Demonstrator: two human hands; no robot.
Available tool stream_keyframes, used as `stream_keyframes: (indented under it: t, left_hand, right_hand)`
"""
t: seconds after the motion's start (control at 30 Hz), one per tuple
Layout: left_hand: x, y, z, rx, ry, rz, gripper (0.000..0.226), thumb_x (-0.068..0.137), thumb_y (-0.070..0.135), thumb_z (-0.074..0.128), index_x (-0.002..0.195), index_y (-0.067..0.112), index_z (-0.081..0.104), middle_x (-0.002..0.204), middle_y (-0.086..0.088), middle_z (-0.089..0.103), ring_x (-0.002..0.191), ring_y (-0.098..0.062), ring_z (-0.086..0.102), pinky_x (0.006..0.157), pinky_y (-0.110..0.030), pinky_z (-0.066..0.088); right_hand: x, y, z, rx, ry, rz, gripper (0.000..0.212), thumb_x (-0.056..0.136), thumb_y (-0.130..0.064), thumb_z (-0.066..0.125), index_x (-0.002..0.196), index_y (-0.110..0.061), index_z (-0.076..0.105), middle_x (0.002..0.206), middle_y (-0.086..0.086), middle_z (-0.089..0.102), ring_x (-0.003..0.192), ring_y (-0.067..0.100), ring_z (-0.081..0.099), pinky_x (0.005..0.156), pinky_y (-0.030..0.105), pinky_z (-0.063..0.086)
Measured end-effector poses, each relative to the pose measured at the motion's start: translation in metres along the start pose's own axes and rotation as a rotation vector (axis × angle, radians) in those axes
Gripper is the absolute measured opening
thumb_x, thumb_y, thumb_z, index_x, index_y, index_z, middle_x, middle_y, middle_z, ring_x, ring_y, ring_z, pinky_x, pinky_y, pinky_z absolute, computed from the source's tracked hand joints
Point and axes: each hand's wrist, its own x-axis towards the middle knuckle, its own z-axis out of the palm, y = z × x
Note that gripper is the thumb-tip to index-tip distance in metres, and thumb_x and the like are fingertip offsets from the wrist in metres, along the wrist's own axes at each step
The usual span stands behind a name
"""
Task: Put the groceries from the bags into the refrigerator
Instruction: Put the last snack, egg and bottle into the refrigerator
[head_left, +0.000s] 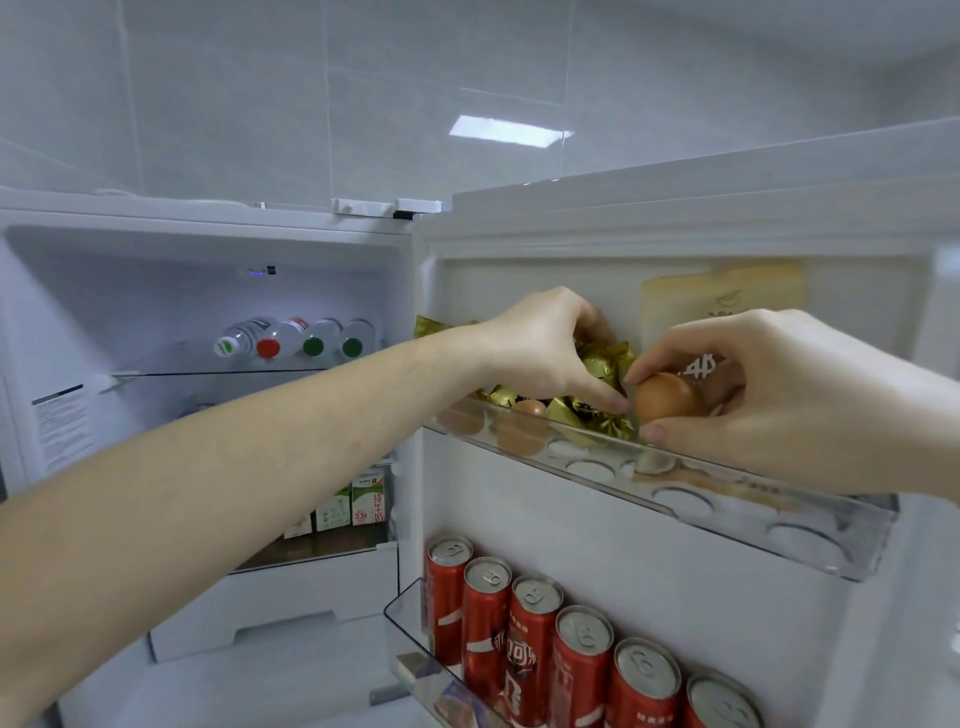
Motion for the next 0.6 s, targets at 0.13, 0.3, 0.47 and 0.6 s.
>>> stream_keyframes:
  t: [0.13,0.3,0.47,0.6]
  left_hand:
    - [0.0,-0.003,-0.002,0.001,0.021,0.006,0.058,0.064,0.055,0.089,0.112,0.027,0.072,0.103,0.013,0.071,0.089,-0.001,0.065,0.072,-0.019,0.051]
    - [-0.007,-0.009,-0.007,-0.017,0.042,0.002,0.056,0.067,0.056,0.088,0.113,0.029,0.071,0.105,0.017,0.069,0.089,0.004,0.064,0.069,-0.012,0.045]
    - [-0.019,-0.008,-0.008,-0.073,0.1,0.039,0.043,0.074,0.051,0.085,0.11,0.033,0.071,0.1,0.022,0.065,0.088,0.005,0.064,0.07,-0.012,0.049]
    - [-0.027,-0.007,-0.006,-0.112,0.149,0.058,0.024,0.082,0.047,0.079,0.103,0.037,0.071,0.105,0.021,0.068,0.095,0.003,0.064,0.077,-0.023,0.057]
  right_hand:
    - [0.0,0.0,0.001,0.02,0.002,0.009,0.019,0.074,-0.047,0.075,0.092,-0.052,0.069,0.082,-0.038,0.065,0.077,-0.001,0.063,0.069,0.02,0.05]
    - [0.0,0.001,0.002,0.065,-0.06,0.071,0.016,0.08,-0.047,0.068,0.094,-0.054,0.069,0.078,-0.023,0.071,0.072,0.002,0.064,0.068,0.023,0.052]
    - [-0.001,0.004,0.001,0.142,-0.162,0.144,0.023,0.077,-0.051,0.064,0.098,-0.057,0.071,0.094,-0.017,0.074,0.083,0.006,0.07,0.086,0.035,0.058]
    - [-0.002,0.005,-0.001,0.154,-0.228,0.128,0.028,0.076,-0.057,0.062,0.103,-0.058,0.071,0.101,-0.015,0.074,0.093,0.006,0.071,0.095,0.039,0.055]
